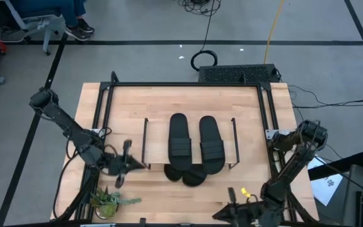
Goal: Pick and place slides into the shelf
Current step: Adjust the bottom right black slipper under the shelf
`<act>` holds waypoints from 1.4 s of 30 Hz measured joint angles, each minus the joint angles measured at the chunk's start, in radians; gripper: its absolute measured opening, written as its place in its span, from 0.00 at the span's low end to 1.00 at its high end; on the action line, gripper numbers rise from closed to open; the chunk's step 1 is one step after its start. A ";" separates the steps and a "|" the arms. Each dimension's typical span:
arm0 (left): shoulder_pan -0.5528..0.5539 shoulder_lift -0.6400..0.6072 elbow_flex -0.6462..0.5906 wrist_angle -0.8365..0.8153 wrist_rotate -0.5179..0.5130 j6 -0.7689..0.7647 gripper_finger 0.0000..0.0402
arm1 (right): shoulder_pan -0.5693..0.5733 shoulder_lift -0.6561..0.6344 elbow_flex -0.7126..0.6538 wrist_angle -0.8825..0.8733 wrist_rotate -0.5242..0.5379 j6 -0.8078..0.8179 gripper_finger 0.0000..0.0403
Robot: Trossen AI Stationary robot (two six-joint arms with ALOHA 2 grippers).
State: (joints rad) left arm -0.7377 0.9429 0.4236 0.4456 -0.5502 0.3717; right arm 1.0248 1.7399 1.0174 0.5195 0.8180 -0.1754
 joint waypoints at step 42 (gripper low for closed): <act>0.044 0.948 0.634 -0.236 -0.006 -0.067 0.01 | -0.182 -0.706 -0.387 -0.087 -0.396 -0.271 0.00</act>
State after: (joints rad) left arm -0.6939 1.8905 1.0575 0.2091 -0.5559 0.3048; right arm 0.8433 1.0336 0.6308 0.4327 0.4217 -0.4466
